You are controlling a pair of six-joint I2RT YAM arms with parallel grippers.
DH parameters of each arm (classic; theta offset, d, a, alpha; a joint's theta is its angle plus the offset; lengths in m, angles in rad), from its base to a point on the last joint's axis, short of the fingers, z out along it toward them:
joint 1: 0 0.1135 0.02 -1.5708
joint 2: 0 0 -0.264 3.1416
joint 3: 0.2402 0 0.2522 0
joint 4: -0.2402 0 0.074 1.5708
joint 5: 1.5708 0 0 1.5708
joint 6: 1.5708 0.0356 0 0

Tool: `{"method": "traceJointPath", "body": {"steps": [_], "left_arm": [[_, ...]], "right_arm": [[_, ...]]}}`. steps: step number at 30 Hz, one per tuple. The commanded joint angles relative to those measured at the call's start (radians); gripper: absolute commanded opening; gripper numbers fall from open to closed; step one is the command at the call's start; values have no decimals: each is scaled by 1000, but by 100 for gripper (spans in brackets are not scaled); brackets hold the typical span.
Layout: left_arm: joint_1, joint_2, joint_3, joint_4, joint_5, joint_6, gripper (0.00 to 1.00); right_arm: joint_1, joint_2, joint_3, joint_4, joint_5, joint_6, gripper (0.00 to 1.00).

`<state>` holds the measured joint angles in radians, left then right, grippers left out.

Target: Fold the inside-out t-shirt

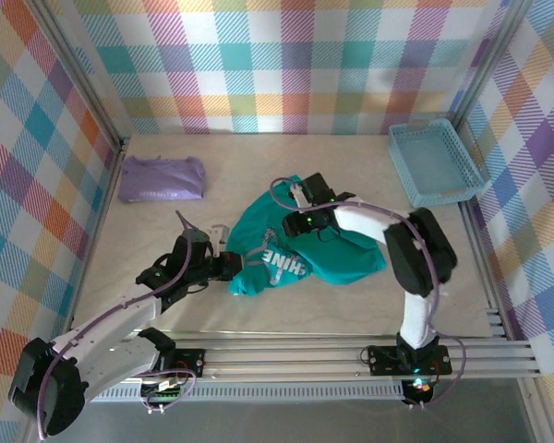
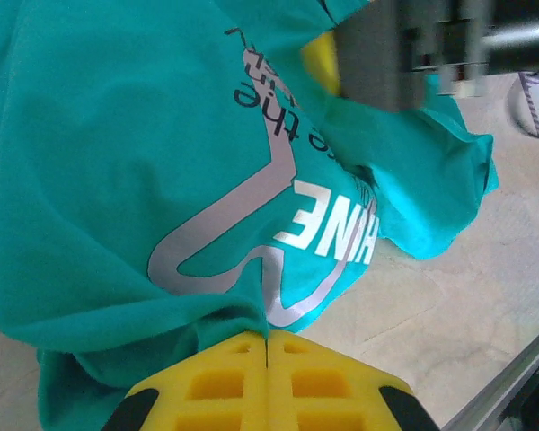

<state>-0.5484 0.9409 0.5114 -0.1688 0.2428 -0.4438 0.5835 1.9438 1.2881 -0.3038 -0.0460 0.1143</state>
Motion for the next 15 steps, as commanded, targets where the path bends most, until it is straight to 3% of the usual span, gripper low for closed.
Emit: {"method": "traceJointPath", "body": {"steps": [1,3,7,11,15], "left_arm": [[-7,-11,32,-25,-30,34,0],[-7,-6,31,-21,-30,37,0],[-7,-11,35,-23,-52,39,0],[-5,-60,58,-31,-146,19,0],[13,-136,95,22,-261,-3,0]], "right_arm": [[7,89,116,-79,27,-35,61],[6,125,158,-90,79,-51,49],[-3,134,227,-105,115,-101,3],[-62,-64,157,-34,67,-97,0],[-176,-372,-11,146,-127,-2,0]]}}
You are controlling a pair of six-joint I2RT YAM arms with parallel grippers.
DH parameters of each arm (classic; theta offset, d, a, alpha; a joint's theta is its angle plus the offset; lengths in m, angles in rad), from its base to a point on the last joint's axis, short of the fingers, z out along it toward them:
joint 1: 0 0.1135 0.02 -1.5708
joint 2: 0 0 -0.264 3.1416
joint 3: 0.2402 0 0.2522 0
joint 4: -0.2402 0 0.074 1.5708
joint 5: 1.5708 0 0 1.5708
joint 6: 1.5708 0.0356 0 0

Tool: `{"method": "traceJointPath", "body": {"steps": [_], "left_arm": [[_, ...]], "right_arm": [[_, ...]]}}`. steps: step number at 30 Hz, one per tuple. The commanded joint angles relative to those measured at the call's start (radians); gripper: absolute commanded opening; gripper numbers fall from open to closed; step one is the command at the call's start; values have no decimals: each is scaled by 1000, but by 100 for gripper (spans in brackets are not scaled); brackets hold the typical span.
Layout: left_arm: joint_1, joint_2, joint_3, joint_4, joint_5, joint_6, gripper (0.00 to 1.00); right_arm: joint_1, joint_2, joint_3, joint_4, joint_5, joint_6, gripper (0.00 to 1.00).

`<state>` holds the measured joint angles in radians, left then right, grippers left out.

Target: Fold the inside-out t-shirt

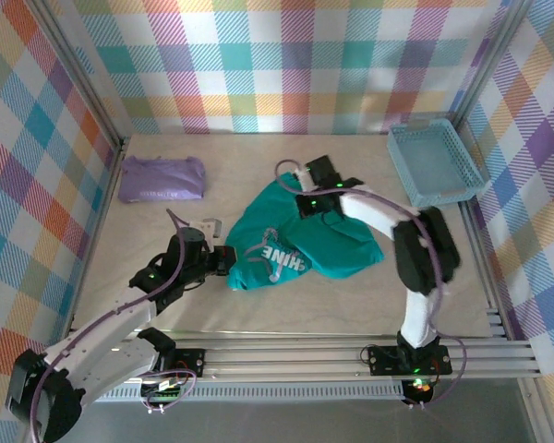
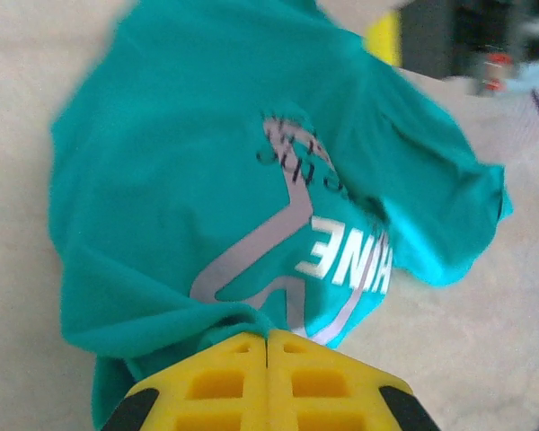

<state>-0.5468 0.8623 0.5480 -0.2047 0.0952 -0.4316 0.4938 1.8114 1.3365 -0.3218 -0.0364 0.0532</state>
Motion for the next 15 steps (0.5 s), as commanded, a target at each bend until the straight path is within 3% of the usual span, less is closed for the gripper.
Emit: {"method": "traceJointPath", "body": {"steps": [1,6,10,14,15], "left_arm": [[18,-69,72,81,-125,-20,0],[39,-133,140,117,-200,27,0],[41,-296,70,91,-280,88,0],[41,-344,-107,99,-86,27,0],[40,-322,-136,104,-21,5,0]], "right_arm": [[-105,-298,-92,198,-166,72,0],[-185,-631,-290,326,-265,103,0],[-261,-940,-527,331,-207,136,0],[-259,-1085,-758,143,-139,202,0],[-258,-1099,-792,97,-108,225,5]]}}
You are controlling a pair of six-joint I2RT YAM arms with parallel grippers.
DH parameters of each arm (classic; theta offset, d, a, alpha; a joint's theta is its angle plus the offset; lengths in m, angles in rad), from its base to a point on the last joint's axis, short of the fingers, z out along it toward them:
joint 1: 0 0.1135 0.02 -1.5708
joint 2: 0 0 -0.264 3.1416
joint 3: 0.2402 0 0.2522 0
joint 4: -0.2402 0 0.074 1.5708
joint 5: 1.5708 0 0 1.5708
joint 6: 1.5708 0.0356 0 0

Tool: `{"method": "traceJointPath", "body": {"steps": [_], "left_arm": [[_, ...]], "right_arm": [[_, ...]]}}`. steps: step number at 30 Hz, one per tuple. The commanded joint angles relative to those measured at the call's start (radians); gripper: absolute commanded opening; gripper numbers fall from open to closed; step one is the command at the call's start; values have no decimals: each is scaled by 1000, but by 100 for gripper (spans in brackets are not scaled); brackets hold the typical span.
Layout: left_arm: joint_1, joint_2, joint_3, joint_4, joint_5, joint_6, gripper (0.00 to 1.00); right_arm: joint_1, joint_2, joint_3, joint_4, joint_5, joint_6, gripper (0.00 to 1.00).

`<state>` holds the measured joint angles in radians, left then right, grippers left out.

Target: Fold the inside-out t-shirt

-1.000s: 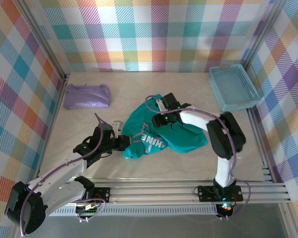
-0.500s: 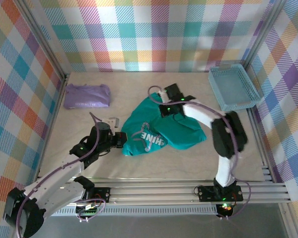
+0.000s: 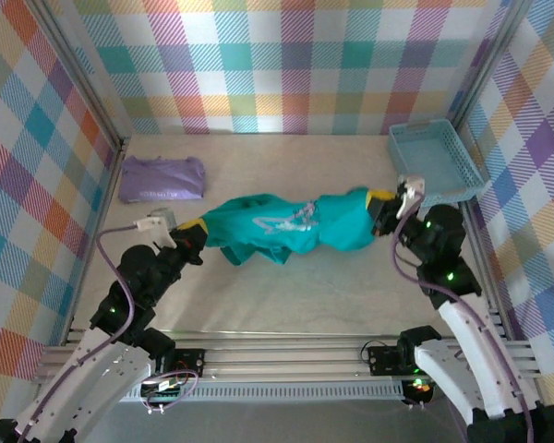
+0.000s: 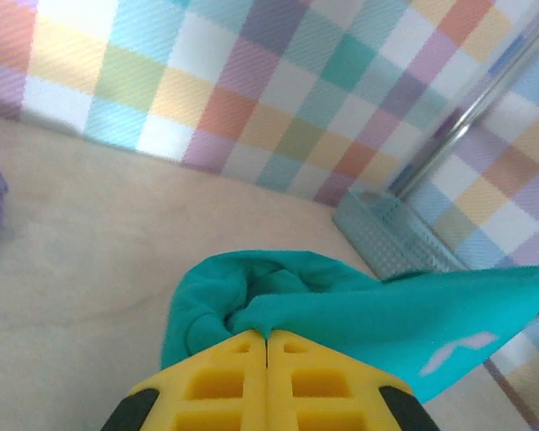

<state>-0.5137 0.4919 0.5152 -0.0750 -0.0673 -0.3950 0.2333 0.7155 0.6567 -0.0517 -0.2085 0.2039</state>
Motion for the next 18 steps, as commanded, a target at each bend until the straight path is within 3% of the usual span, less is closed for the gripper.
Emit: {"method": "traceJointPath", "body": {"steps": [1,3,6,10,14,16,18], "left_arm": [[4,82,-133,-12,208,-50,1],[-6,151,-160,15,300,-73,1],[-29,254,-140,38,401,-58,2],[-84,387,-83,44,537,-3,2],[-142,508,-52,102,665,8,19],[-145,500,-36,80,614,18,36],[-144,437,-17,7,417,12,49]], "right_arm": [[6,-23,-151,-247,128,117,17],[26,-55,-187,-295,158,156,28],[140,-31,-203,-180,141,142,36],[311,269,-52,-110,114,107,41],[446,559,115,-92,133,104,50],[479,662,170,-55,124,108,54],[500,760,229,-21,99,140,56]]}}
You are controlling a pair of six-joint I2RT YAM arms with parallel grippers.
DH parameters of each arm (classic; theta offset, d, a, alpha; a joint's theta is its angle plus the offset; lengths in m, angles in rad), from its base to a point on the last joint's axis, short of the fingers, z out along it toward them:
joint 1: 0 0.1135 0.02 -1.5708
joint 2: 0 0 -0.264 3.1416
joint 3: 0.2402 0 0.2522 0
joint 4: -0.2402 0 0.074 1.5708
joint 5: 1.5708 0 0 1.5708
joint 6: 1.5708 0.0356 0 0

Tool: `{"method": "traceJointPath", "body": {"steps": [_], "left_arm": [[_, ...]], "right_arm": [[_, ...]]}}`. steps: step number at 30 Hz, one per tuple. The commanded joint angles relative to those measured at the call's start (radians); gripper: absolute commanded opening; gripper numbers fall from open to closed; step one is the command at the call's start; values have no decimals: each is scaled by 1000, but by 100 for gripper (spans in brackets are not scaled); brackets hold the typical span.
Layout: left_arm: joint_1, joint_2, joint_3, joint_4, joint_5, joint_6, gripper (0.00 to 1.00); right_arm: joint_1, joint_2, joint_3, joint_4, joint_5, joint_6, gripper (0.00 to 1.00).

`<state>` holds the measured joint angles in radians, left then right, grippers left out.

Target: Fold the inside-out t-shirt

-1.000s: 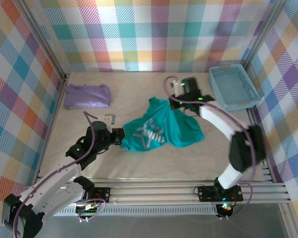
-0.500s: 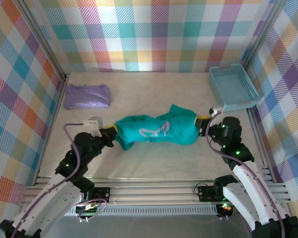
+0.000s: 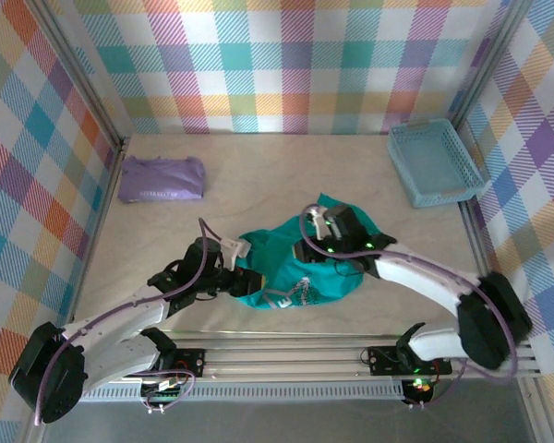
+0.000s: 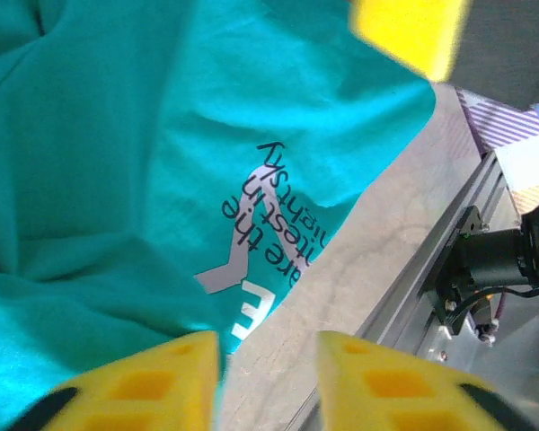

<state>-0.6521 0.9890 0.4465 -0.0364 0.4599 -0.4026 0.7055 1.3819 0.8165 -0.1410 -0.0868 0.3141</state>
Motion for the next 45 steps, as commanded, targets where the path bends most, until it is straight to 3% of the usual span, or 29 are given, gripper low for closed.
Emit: {"method": "traceJointPath", "body": {"steps": [1,4,7,9,11,13,17,20,22,23,27,30,32,34,36,45], "left_arm": [[-2,-95,62,-72,-245,3,58],[57,-147,86,-141,-494,-59,81],[133,-14,147,-156,-506,-55,86],[149,125,211,-164,-492,-28,88],[152,255,275,-158,-469,1,88],[152,353,325,-133,-400,24,82],[152,469,376,-109,-330,45,64],[152,525,394,-83,-245,46,41],[154,523,396,-60,-233,33,18],[153,506,395,-50,-234,33,10],[171,324,364,55,-190,14,1],[175,209,334,157,-108,-15,0],[175,160,319,211,-32,-40,0],[175,119,303,249,17,-67,0],[175,88,302,239,28,-69,0],[169,89,365,60,12,-24,0]], "right_arm": [[35,137,92,82,-29,59,59],[44,234,126,162,-71,140,63],[60,325,163,199,-34,196,64],[61,367,180,196,10,212,57],[61,371,171,183,58,210,37],[61,339,136,182,92,198,23],[61,275,74,201,88,176,17],[60,238,32,227,75,158,10],[61,225,20,218,79,143,0],[60,213,14,203,87,130,0],[61,93,-61,180,108,51,0],[61,-10,-139,272,-35,-6,0],[64,-58,-171,363,-141,-9,10],[69,-112,-183,413,-155,-12,31],[68,-162,-176,416,-144,-48,42],[130,-168,-48,327,-77,-135,70]]}}
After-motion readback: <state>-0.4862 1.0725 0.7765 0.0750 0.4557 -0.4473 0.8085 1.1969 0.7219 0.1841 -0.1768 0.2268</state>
